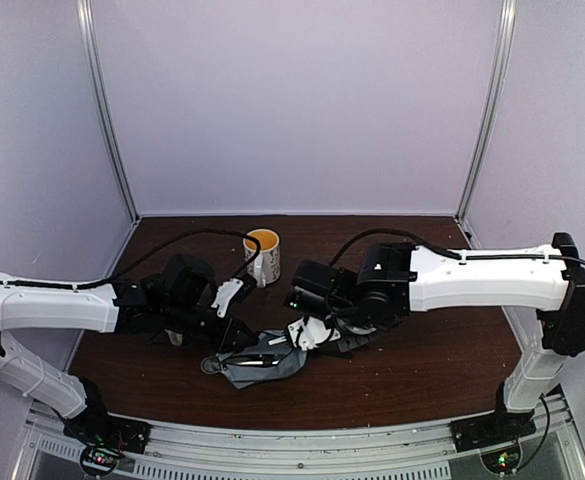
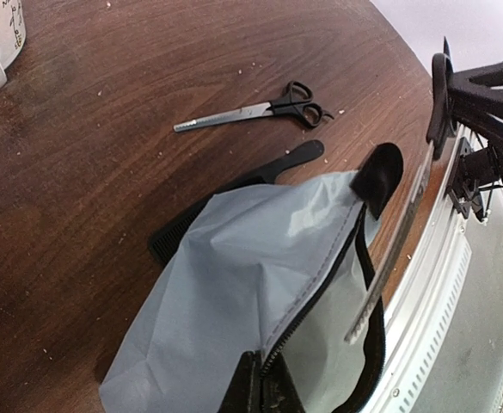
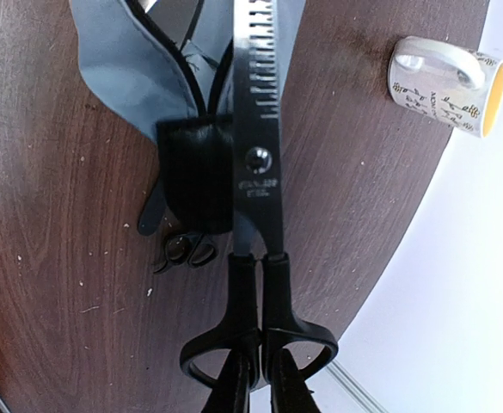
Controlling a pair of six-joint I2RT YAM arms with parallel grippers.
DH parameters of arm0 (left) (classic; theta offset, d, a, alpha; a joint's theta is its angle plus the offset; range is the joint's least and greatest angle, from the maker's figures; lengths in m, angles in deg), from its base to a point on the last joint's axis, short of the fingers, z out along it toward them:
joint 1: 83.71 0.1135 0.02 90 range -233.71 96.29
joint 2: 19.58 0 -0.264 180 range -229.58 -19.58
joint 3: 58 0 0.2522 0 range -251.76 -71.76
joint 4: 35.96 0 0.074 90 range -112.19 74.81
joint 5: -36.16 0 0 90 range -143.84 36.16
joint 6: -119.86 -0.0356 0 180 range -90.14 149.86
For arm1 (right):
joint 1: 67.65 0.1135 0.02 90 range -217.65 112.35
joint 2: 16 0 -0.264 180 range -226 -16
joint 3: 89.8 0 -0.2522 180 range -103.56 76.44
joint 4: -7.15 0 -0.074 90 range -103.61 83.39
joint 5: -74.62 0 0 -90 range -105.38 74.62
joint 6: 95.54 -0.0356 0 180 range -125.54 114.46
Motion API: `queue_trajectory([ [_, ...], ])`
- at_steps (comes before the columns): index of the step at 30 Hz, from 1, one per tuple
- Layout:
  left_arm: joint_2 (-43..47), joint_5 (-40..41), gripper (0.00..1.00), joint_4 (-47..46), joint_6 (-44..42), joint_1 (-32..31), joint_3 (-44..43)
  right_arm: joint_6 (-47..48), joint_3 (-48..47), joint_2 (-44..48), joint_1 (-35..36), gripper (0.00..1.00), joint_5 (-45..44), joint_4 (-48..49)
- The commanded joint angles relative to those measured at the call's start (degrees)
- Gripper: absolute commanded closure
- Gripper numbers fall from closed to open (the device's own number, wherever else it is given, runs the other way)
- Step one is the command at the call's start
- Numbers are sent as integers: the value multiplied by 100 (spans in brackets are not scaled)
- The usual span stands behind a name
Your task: Sort the hair-cutting tools
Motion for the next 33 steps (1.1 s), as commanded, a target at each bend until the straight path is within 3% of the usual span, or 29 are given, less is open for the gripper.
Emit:
queue_trajectory([
  [1, -73, -122, 100, -232, 175, 44, -151, 148, -196, -225, 241, 92, -534, -31],
  [15, -131, -129, 100, -262, 579, 44, -134, 40, -1322, -1198, 686, 92, -604, 43],
  [33, -129, -184, 100, -314, 644, 43, -52, -316, -1631, -1985, 955, 93, -839, 664],
])
